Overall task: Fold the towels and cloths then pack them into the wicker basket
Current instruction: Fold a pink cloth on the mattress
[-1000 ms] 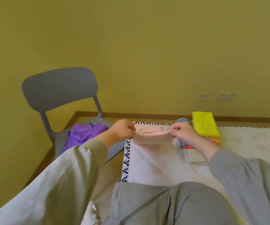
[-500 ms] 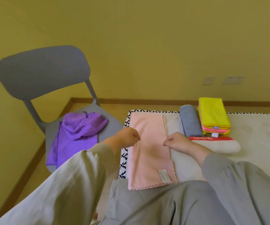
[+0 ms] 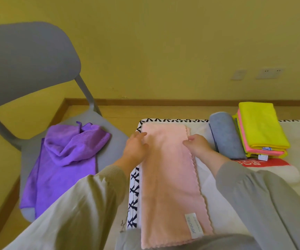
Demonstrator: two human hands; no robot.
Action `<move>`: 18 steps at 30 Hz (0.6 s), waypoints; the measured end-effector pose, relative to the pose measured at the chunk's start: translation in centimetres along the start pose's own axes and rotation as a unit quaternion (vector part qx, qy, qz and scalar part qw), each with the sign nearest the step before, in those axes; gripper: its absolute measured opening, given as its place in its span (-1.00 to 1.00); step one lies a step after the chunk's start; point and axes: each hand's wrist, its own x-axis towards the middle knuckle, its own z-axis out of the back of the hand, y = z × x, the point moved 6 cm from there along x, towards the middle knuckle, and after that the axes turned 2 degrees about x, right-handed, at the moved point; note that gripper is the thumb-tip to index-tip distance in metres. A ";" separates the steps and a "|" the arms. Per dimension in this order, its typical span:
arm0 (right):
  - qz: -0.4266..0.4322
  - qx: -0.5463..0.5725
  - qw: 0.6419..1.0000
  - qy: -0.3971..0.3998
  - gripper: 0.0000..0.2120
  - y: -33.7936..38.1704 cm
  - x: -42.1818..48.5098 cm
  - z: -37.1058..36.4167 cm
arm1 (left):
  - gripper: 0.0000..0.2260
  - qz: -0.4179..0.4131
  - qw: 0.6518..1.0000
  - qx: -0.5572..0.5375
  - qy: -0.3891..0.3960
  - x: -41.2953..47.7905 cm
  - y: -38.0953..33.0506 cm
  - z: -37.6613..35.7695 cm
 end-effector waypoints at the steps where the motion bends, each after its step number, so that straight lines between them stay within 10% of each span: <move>1: -0.004 0.003 1.000 -0.002 -0.71 -0.1 0.8 -0.2 | -0.53 -0.016 0.999 0.047 -0.003 0.6 -0.1 -0.2; 18: -0.021 0.124 0.985 -0.120 -0.69 -1.4 2.4 0.8 | -0.48 -0.161 0.937 0.311 0.000 1.4 -2.2 -4.6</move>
